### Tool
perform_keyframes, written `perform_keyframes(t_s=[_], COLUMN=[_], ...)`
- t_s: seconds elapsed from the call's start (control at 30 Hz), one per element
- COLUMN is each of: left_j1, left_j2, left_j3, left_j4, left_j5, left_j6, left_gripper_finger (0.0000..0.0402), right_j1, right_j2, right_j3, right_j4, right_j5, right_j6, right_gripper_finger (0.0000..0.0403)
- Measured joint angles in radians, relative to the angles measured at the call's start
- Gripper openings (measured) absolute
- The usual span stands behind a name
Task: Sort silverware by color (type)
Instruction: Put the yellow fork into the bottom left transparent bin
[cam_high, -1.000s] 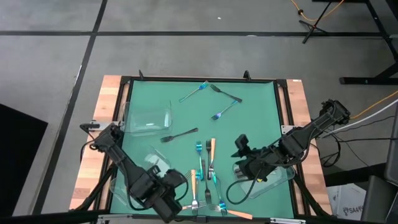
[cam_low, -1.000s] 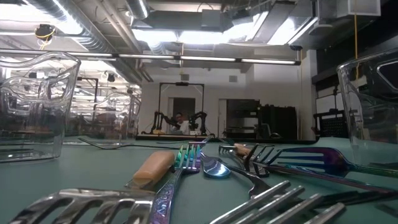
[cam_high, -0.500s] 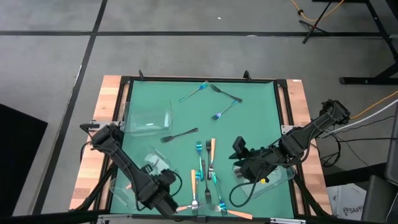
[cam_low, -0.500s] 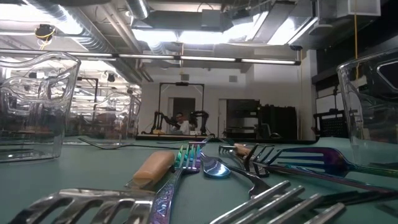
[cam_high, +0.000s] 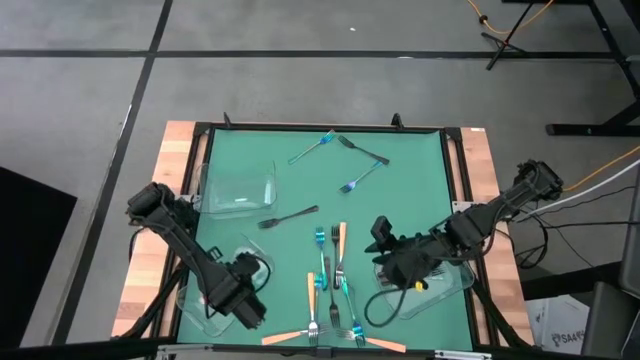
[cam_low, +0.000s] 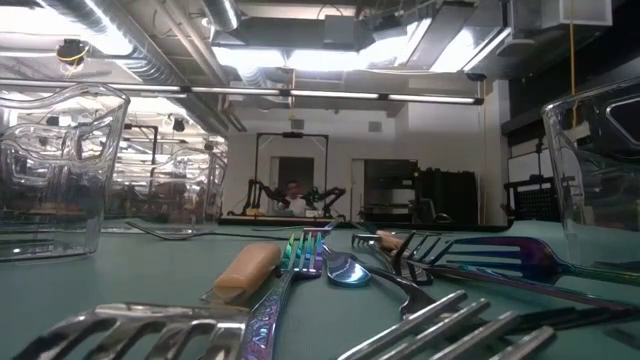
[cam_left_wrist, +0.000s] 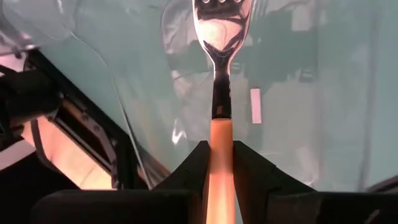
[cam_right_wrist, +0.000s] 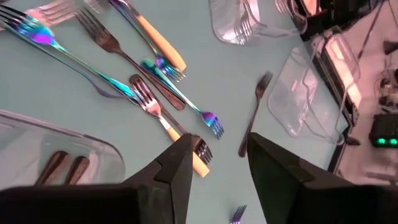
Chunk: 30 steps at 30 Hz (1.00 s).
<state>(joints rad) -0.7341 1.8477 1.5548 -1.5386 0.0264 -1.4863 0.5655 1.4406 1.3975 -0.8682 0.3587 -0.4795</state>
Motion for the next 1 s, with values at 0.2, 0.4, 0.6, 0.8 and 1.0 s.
perform_keyframes(t_s=[0.2,0.4,0.6,0.8,1.0], left_j1=[-0.006,-0.006,-0.006,-0.006,-0.006], left_j2=[0.0,0.0,0.0,0.0,-0.003], left_j3=[-0.091,-0.164,-0.24,-0.315,-0.345], left_j4=[0.076,0.132,0.199,0.286,0.321], left_j5=[0.011,0.018,0.018,0.017,0.015], left_j6=[0.004,0.053,0.057,0.057,0.057], left_gripper_finger=[0.0047,0.0047,0.0047,0.0047,0.0047], right_j1=[-0.097,-0.202,-0.283,-0.333,-0.353], right_j2=[0.0,0.001,0.001,0.001,0.001], right_j3=[0.0,0.0,0.0,0.0,0.0], right_j4=[0.014,0.07,0.13,0.14,0.142], right_j5=[-0.11,-0.25,-0.357,-0.37,-0.37], right_j6=[0.0,0.001,0.001,0.002,0.002], right_gripper_finger=[0.0147,0.0147,0.0147,0.0147,0.0147])
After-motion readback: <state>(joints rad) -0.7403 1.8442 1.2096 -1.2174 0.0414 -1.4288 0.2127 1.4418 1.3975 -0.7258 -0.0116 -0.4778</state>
